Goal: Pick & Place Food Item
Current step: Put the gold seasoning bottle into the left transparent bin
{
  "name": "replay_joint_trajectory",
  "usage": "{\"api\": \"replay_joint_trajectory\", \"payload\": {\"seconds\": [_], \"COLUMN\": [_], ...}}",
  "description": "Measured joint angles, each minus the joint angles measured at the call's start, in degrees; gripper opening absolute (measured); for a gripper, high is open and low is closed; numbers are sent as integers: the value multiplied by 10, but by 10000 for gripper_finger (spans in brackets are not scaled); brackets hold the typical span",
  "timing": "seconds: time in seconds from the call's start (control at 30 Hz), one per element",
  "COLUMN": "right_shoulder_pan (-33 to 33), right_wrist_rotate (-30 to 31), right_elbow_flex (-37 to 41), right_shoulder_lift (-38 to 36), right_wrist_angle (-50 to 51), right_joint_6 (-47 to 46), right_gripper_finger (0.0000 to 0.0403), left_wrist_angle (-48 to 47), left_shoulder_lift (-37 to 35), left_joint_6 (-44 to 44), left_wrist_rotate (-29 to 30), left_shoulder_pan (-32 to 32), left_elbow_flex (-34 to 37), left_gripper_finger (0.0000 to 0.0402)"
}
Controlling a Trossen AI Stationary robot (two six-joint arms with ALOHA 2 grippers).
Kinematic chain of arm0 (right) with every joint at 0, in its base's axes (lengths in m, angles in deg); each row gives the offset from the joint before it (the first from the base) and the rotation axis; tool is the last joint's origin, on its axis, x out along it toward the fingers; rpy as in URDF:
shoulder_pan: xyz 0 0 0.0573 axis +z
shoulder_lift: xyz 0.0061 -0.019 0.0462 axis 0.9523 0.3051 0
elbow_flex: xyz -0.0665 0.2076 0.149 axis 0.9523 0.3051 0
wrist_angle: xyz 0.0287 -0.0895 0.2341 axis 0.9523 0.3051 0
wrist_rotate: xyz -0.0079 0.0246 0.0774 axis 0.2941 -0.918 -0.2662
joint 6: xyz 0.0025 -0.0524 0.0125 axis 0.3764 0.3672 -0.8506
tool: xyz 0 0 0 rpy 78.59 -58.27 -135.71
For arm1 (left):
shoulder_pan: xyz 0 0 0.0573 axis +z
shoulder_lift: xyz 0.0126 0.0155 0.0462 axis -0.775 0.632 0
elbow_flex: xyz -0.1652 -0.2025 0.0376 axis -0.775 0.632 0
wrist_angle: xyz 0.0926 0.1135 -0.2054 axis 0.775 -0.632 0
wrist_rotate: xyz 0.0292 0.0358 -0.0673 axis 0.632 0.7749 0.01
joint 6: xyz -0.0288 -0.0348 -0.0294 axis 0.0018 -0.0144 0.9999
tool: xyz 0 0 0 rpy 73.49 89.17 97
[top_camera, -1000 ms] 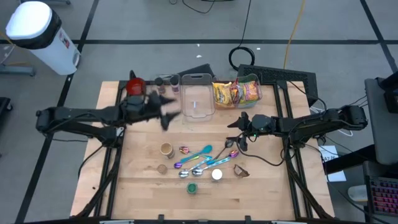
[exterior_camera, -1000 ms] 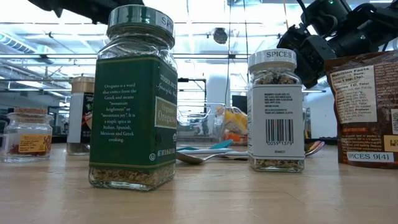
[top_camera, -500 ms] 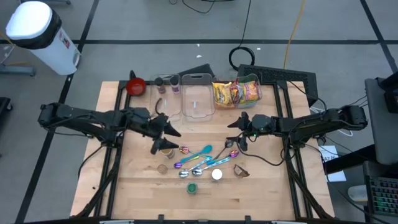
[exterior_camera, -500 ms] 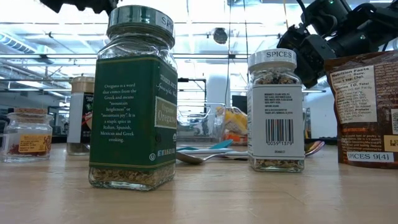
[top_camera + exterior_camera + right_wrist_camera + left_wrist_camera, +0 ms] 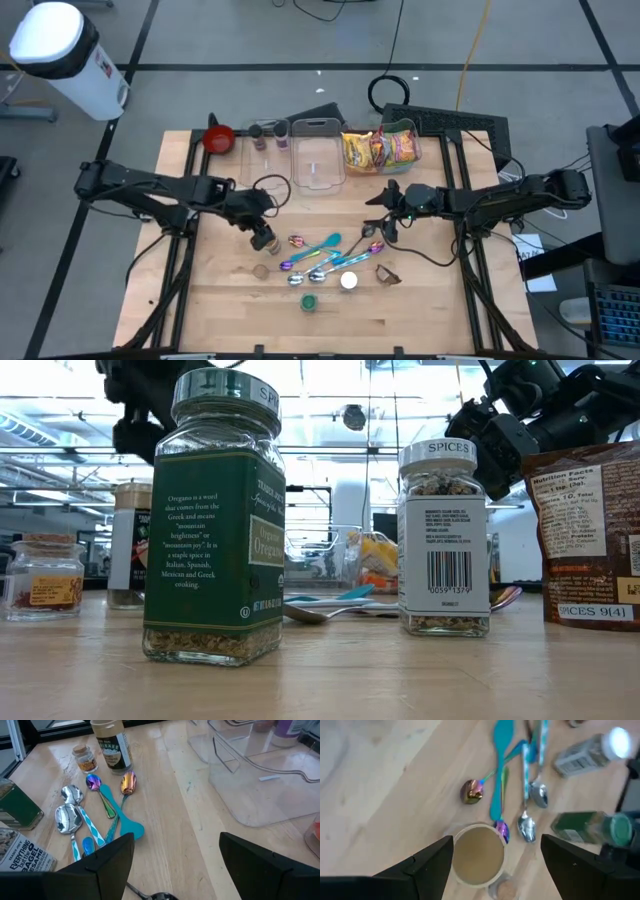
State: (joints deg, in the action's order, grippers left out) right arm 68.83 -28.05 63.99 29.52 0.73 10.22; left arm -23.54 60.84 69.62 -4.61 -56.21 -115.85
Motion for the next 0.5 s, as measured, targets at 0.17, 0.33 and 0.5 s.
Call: {"api": "replay_joint_trajectory", "payload": {"seconds": [0.17, 0.33, 0.5], "right_shoulder_pan": [0, 0, 0], "right_wrist_rotate": [0, 0, 0], "right_elbow_flex": [0, 0, 0], "right_shoulder_lift": [0, 0, 0], "right_wrist_angle": [0, 0, 0], "right_joint_6": [1, 2, 2], "right_gripper_finger": [283, 283, 283], "left_wrist_angle": [-23, -24, -34], "left_shoulder_lift": [33, 67, 88], "left_joint_6": [75, 81, 92], "left_wrist_rotate": [-15, -36, -44], "left_shoulder_pan": [1, 4, 12], "left_elbow_flex": [-1, -1, -1], "left_gripper_finger": [308, 308, 308]}}
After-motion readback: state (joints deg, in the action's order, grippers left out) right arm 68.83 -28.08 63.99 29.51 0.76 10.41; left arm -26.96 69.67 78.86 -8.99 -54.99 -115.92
